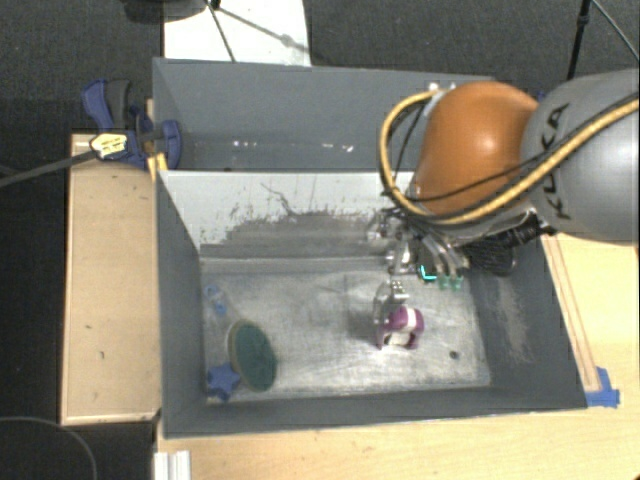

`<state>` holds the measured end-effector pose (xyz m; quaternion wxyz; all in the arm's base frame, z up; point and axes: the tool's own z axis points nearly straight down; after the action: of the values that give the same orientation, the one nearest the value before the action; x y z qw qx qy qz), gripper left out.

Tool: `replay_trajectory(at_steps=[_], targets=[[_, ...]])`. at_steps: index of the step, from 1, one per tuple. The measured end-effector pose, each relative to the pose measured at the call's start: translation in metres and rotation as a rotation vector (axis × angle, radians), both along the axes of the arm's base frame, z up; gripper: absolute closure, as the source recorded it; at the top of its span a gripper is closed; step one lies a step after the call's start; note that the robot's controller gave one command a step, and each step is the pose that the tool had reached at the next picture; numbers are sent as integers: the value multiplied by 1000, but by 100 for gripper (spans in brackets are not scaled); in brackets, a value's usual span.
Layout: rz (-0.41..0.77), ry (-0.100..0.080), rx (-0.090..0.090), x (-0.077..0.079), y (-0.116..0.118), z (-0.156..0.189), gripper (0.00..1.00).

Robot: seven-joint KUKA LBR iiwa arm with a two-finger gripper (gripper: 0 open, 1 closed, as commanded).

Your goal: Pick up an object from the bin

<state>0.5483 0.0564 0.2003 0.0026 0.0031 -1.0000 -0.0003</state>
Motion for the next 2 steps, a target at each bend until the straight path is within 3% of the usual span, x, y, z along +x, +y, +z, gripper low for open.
replay_trajectory(at_steps=[1, 2], targets=[[110, -14, 0, -31, -70, -129, 0], [0, -11, 0, -31, -64, -99, 0]])
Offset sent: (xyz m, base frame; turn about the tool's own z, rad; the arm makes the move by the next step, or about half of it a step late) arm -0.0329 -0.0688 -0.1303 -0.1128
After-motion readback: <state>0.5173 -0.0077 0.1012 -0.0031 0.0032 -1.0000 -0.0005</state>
